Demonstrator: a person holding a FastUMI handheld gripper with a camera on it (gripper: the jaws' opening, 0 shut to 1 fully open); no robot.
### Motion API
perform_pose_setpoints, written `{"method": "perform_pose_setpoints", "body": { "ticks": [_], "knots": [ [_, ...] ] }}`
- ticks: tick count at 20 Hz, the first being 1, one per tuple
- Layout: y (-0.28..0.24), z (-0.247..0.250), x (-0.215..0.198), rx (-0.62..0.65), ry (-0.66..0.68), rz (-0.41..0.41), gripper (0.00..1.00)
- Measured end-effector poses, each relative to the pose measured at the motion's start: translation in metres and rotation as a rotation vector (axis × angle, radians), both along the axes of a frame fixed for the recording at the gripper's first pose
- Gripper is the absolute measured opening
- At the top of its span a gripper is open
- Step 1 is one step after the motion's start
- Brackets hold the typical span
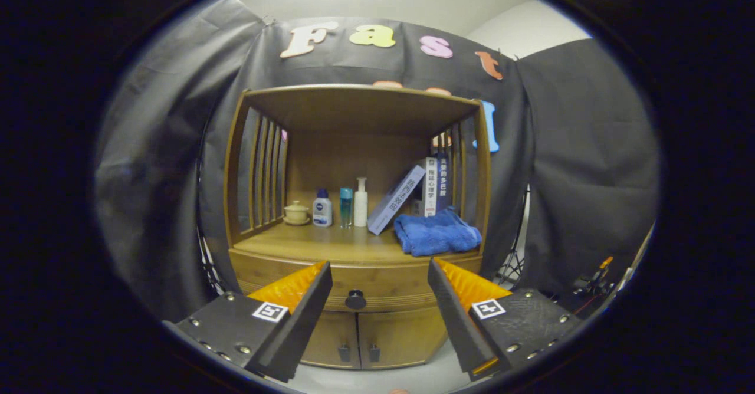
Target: Pull open the drawer, take out the items inside it, and place them on the countertop above the cabinet.
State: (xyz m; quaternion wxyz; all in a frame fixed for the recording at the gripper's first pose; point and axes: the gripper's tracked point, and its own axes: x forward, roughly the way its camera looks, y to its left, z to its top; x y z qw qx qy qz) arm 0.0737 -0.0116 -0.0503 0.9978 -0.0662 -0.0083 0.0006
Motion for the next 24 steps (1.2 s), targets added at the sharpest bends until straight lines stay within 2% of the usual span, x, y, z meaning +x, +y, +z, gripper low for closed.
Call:
{"method": "perform_pose_setpoints", "body": {
  "ticks": [3, 8, 12, 14, 15, 19, 22, 24],
  "knots": [
    [0.012, -0.028, 0.038, 0.018, 0.034, 0.06, 0.97],
    [0.02, -0.092, 0.103, 0.025, 0.136, 0.07, 0.97],
    [0.026, -0.145, 0.137, 0.042, 0.247, 0.095, 0.88],
    [0.029, -0.154, 0.142, 0.06, 0.267, 0.116, 0.86],
    [0.031, -0.155, 0.156, 0.072, 0.235, 0.117, 0.77],
    [0.026, -0.157, 0.145, 0.066, 0.239, 0.106, 0.43],
    [0.026, -0.158, 0.144, 0.167, 0.244, 0.087, 0.43],
    [0.027, -0.158, 0.146, 0.163, 0.23, 0.084, 0.43]
  ]
}}
